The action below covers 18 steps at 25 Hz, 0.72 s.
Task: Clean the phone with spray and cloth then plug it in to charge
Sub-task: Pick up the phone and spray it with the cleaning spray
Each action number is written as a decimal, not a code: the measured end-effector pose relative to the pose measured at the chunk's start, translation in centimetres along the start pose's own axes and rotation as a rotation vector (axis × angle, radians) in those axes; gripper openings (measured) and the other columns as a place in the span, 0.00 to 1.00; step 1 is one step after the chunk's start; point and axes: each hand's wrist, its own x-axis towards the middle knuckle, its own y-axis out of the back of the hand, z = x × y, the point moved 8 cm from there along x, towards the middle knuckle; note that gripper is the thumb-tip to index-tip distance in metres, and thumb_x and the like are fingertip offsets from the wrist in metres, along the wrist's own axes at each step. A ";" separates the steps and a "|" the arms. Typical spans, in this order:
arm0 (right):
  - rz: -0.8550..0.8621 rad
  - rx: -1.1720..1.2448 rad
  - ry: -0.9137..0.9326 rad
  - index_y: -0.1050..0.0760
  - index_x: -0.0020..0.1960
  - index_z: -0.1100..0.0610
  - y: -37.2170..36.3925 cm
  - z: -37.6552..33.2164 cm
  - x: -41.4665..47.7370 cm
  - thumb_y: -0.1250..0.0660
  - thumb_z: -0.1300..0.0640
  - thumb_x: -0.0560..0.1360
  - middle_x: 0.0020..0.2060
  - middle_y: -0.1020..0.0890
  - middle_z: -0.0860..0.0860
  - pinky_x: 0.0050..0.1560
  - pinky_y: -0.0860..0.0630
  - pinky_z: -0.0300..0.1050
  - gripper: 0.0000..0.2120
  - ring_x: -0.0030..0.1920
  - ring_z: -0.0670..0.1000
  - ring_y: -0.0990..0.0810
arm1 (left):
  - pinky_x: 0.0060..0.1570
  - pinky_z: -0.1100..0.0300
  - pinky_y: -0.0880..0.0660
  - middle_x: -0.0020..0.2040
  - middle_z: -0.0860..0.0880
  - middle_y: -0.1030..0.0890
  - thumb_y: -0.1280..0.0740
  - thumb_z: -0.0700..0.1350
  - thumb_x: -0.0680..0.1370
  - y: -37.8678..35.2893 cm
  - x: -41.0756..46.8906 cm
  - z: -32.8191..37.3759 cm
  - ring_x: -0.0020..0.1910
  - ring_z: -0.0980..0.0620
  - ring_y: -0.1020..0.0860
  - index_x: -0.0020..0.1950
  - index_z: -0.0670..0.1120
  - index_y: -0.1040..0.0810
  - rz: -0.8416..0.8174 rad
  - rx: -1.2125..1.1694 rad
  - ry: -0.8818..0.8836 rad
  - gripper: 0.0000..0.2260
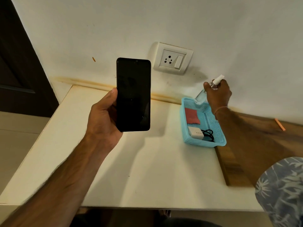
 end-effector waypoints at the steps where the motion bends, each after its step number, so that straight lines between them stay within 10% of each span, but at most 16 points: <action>1: 0.006 -0.025 -0.003 0.23 0.53 0.58 0.5 0.7 0.3 0.27 0.48 0.70 0.48 0.17 0.52 0.52 0.26 0.42 0.17 0.51 0.53 0.20 | 0.60 0.42 0.20 0.62 0.45 0.17 0.39 0.49 0.84 0.0 0.0 -0.1 0.63 0.40 0.18 0.70 0.44 0.21 0.004 0.001 0.005 0.17; 18: -0.096 -0.195 -0.008 0.23 0.50 0.59 0.0 5.8 -1.3 0.23 0.48 0.66 0.45 0.18 0.52 0.46 0.26 0.43 0.19 0.45 0.52 0.21 | 0.59 0.42 0.20 0.63 0.45 0.17 0.40 0.50 0.85 0.2 0.1 -0.6 0.63 0.41 0.18 0.70 0.46 0.21 0.017 0.035 0.002 0.17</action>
